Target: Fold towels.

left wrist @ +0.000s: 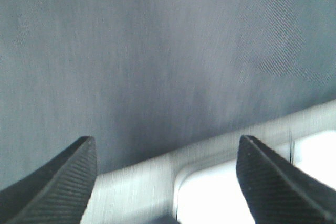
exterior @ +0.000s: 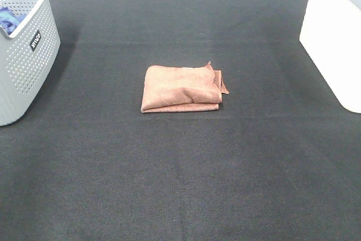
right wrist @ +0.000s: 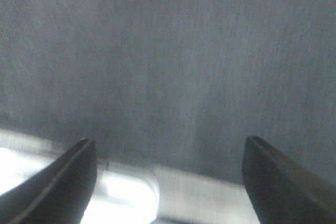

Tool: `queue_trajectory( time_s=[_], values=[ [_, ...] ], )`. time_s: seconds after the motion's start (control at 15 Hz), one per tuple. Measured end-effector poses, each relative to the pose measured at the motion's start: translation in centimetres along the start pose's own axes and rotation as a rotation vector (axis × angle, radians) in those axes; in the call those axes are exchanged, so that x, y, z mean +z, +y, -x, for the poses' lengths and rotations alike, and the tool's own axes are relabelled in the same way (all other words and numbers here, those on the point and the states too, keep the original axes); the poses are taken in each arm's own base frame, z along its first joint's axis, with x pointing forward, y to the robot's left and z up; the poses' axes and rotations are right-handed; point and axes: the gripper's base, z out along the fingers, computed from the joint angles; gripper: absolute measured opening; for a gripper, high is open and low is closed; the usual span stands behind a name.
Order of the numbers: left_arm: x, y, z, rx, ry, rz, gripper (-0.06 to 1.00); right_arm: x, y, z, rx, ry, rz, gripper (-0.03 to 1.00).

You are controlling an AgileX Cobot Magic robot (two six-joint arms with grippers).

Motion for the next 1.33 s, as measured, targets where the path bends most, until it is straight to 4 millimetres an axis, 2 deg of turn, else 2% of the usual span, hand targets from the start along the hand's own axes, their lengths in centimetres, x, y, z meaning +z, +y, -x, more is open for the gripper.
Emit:
queue_trajectory(
  time_s=[0.2, 0.4, 1.13, 1.33],
  values=[
    [-2.1, 0.0, -0.9, 0.098, -0.247, -0.017, 0.71, -0.8, -0.1, -2.4, -0.104, -0.115, -0.001, 0.73],
    [-2.1, 0.0, -1.2, 0.18, -0.261, -0.009, 0.71, -0.4, -0.2, -3.6, -0.137, -0.134, -0.003, 0.73],
    [-1.7, 0.1, -1.6, 0.217, -0.234, -0.006, 0.71, -0.3, 0.0, -3.7, -0.148, -0.142, 0.009, 0.73],
    [-1.7, 0.3, -1.5, 0.155, -0.237, 0.056, 0.71, -0.6, -0.1, -3.8, -0.122, -0.161, -0.006, 0.73]
  ],
)
